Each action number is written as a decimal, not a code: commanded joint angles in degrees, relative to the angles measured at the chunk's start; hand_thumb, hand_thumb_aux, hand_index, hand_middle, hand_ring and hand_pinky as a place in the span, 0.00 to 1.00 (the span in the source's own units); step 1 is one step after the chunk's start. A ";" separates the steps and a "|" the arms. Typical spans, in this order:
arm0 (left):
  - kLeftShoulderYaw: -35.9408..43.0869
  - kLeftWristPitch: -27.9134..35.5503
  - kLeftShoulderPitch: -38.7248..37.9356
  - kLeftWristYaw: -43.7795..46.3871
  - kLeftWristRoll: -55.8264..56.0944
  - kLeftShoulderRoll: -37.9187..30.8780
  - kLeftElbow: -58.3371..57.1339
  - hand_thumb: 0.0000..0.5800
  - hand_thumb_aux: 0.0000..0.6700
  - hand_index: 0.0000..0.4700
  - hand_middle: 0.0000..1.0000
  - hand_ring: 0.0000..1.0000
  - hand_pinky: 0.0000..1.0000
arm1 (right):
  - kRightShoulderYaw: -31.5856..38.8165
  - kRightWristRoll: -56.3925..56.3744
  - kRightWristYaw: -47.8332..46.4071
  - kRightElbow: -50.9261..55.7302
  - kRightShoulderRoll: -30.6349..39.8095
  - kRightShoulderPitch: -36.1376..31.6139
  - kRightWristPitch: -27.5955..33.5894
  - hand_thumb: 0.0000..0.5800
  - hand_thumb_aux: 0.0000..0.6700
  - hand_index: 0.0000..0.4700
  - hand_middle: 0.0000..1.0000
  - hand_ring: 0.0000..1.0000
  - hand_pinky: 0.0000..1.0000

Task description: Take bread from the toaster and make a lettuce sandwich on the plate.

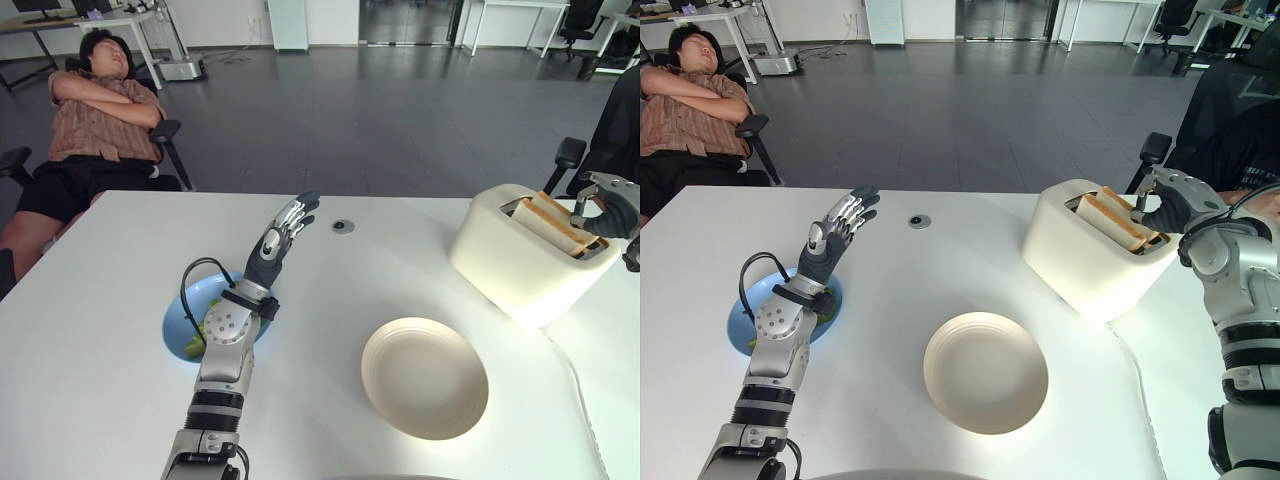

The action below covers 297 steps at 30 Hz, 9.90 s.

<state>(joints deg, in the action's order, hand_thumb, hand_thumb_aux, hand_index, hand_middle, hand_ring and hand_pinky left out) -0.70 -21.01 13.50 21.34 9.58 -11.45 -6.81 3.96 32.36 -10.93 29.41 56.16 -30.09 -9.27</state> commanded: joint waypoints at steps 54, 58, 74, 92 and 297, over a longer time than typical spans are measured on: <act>-0.52 0.13 -0.09 -0.16 -0.34 -0.54 0.19 0.00 0.00 0.00 0.00 0.00 0.00 | 6.35 -1.24 2.29 11.89 -2.72 -7.23 -5.79 1.00 1.00 1.00 0.00 0.00 0.00; -0.70 0.00 0.37 -0.14 -0.25 -0.65 -0.40 0.00 0.00 0.00 0.00 0.00 0.00 | 3.04 -1.86 7.54 11.88 -1.25 -9.31 -5.46 1.00 1.00 1.00 0.00 0.00 0.00; -1.20 0.14 2.01 0.63 -0.25 -1.00 -2.34 0.00 0.00 0.00 0.00 0.00 0.00 | -0.22 -28.68 -20.02 -36.52 -1.14 6.95 -1.30 1.00 1.00 1.00 0.00 0.00 0.00; -1.27 0.53 2.34 0.95 -0.13 -1.13 -2.73 0.00 0.00 0.00 0.00 0.00 0.00 | 10.17 -27.78 -34.06 -42.63 -9.95 22.10 6.50 1.00 1.00 1.00 0.00 0.00 0.00; 14.13 -8.53 15.95 -11.82 -32.84 -9.42 -10.00 0.00 0.00 0.00 0.00 0.00 0.00 | -10.48 -23.30 -4.27 -33.99 -5.17 5.98 -7.15 1.00 1.00 1.00 0.00 0.00 0.00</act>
<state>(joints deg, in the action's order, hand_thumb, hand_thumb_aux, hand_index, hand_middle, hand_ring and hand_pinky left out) 14.03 -29.95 30.06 9.04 -23.46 -20.08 -17.65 -8.51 14.96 -9.08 -1.36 51.61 -25.02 -16.45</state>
